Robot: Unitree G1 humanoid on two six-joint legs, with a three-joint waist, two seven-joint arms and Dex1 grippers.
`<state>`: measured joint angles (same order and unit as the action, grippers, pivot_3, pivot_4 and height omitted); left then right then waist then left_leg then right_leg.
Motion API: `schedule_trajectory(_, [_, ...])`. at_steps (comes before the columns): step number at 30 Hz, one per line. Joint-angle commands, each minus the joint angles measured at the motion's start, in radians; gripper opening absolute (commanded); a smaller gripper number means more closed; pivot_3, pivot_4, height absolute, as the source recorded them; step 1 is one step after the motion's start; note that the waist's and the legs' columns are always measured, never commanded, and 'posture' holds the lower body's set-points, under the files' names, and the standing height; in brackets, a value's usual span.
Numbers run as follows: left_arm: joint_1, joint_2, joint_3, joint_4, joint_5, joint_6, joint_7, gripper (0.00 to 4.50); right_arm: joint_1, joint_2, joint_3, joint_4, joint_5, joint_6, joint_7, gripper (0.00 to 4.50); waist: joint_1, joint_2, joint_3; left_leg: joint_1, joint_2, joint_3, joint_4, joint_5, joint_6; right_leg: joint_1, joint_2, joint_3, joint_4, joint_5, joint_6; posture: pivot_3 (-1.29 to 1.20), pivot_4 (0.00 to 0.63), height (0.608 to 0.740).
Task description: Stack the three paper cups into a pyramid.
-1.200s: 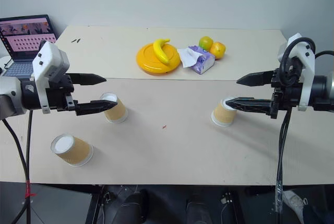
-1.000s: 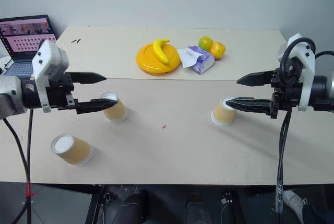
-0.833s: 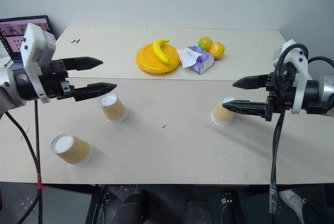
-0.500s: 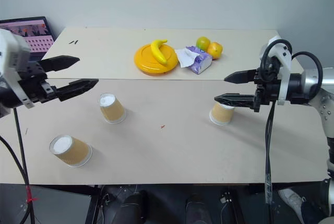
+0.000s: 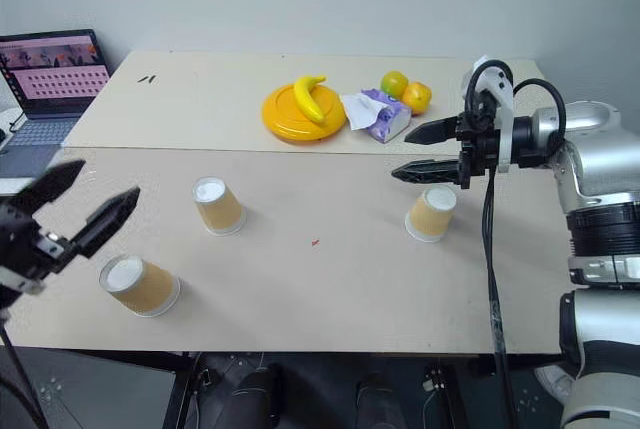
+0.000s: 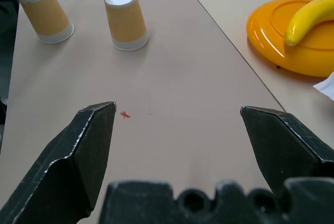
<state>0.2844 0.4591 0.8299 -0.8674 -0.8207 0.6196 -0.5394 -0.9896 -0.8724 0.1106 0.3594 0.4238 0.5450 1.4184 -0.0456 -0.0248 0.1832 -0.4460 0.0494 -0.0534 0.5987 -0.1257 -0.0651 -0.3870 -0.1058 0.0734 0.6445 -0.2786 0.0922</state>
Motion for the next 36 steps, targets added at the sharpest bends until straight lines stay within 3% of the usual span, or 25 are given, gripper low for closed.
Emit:
schedule_trajectory(1, [0.208, -0.204, -0.085, -0.020, 0.146, -0.218, -0.058, 4.50, -0.044, -0.022, -0.036, 0.018, -0.001, -0.019, 0.048, 4.48, -0.003, -0.002, 0.000, 0.001, 0.000, 0.002, 0.001, -0.001, 0.000, 0.001, 0.000, 0.001, -0.001, 0.000, 0.000, 0.00, 0.150, 0.732])
schedule_trajectory(4, [0.304, -0.308, -0.147, 0.027, 0.220, -0.368, -0.102, 4.50, -0.052, -0.031, -0.043, 0.009, 0.006, 0.004, 0.082, 4.48, 0.008, -0.003, 0.000, 0.001, 0.001, 0.000, 0.002, -0.002, 0.000, 0.000, 0.001, 0.000, 0.001, -0.001, -0.001, 0.00, 0.150, 0.732])
schedule_trajectory(9, [0.347, -0.360, -0.190, 0.088, 0.269, -0.507, -0.100, 4.50, -0.070, -0.033, -0.038, 0.020, -0.013, 0.009, 0.096, 4.48, 0.014, -0.003, 0.000, 0.000, 0.001, 0.000, 0.010, -0.002, -0.001, 0.001, 0.000, 0.000, 0.001, -0.005, -0.007, 0.00, 0.150, 0.732])
schedule_trajectory(22, [0.351, -0.355, -0.233, 0.157, 0.309, -0.651, -0.011, 4.50, -0.040, -0.039, -0.052, -0.072, 0.057, 0.101, 0.170, 4.48, 0.003, -0.004, 0.000, -0.001, 0.001, 0.001, 0.008, -0.003, 0.000, 0.000, 0.000, 0.000, 0.002, -0.002, 0.000, 0.00, 0.150, 0.732])
schedule_trajectory(29, [0.350, -0.382, -0.272, 0.264, 0.360, -0.725, 0.022, 4.50, -0.050, -0.006, -0.114, -0.137, 0.201, 0.196, 0.174, 4.48, 0.003, -0.004, 0.000, -0.001, 0.001, 0.000, 0.009, -0.003, 0.000, 0.000, 0.000, 0.000, 0.002, -0.003, -0.001, 0.00, 0.150, 0.732])
schedule_trajectory(36, [0.325, -0.382, -0.305, 0.380, 0.396, -0.813, 0.029, 4.50, -0.045, 0.028, -0.081, -0.203, 0.222, 0.191, 0.172, 4.48, 0.003, -0.003, -0.001, -0.001, 0.001, 0.000, 0.008, -0.003, 0.000, 0.000, 0.000, 0.000, 0.002, -0.005, -0.005, 0.00, 0.150, 0.732])
